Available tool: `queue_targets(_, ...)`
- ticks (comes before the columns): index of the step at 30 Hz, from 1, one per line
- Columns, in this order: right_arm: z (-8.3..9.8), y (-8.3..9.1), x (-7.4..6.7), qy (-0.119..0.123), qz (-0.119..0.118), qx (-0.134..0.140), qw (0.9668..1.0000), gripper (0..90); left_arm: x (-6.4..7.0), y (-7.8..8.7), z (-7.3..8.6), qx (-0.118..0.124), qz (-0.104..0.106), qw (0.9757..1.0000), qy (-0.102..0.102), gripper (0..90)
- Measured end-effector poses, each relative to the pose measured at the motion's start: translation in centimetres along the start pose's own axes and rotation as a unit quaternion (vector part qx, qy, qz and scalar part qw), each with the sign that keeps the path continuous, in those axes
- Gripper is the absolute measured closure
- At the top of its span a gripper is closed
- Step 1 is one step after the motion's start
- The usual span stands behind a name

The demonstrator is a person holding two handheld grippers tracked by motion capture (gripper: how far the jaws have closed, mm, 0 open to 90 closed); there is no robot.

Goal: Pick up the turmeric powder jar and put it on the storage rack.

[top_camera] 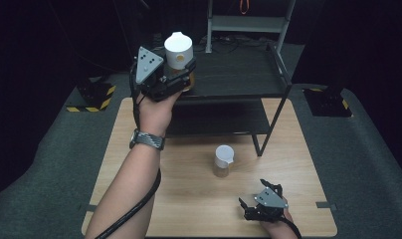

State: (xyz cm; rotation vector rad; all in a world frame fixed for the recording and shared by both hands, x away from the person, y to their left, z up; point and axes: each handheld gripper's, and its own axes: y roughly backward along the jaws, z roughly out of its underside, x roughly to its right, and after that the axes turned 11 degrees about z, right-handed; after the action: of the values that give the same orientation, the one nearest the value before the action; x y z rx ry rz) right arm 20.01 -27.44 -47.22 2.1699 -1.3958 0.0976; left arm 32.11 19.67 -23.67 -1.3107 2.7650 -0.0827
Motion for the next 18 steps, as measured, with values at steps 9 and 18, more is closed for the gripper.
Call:
queue_targets(9,0.0,0.0,0.0,0.0,-0.001,0.001,1.0,0.4,-0.1,-0.8,0.2,-0.007,-0.001,1.0,0.006,30.6)
queue_targets(18,0.1,0.0,0.0,-0.001,-0.001,0.002,1.0,0.4,0.0,-1.3,0.4,-0.011,-0.001,0.9999,0.005,30.6)
